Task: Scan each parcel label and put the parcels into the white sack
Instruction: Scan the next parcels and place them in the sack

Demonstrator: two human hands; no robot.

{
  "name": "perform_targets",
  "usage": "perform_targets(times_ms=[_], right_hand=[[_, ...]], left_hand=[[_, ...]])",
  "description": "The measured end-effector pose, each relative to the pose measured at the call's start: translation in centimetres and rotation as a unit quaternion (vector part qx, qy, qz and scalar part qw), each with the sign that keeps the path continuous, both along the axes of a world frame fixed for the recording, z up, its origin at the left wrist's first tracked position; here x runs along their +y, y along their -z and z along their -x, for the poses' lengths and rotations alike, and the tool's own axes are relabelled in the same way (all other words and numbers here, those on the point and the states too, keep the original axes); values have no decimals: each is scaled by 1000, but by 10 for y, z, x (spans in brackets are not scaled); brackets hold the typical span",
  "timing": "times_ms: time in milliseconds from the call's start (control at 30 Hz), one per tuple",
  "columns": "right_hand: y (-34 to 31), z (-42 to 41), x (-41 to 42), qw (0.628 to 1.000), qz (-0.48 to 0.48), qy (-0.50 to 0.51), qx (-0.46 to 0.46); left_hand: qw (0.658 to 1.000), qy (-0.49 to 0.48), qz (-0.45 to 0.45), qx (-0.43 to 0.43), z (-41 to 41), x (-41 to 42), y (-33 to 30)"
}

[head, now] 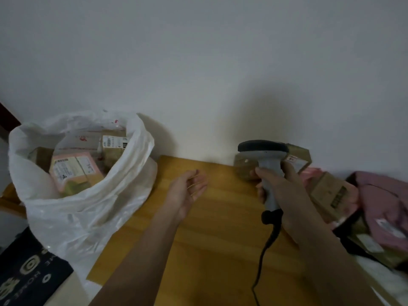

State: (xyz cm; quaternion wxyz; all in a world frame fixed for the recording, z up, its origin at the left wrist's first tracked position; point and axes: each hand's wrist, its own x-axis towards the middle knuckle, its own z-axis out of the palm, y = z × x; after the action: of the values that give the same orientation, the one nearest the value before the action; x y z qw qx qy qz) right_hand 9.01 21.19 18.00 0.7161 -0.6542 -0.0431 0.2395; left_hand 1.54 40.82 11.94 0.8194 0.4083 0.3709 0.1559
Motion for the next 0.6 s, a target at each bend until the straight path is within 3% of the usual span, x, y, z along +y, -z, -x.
perform_targets(times_ms=[200, 400, 600], right_hand=[[13, -34, -135, 999, 26, 45, 4], [54, -72, -257, 993, 56, 90, 51], [132, -88, -315, 980, 109, 89, 139]], left_hand=[[985, 104, -11, 136, -45, -141, 50], [959, 137, 31, 245, -74, -282, 104], [927, 187, -19, 325, -74, -342, 145]])
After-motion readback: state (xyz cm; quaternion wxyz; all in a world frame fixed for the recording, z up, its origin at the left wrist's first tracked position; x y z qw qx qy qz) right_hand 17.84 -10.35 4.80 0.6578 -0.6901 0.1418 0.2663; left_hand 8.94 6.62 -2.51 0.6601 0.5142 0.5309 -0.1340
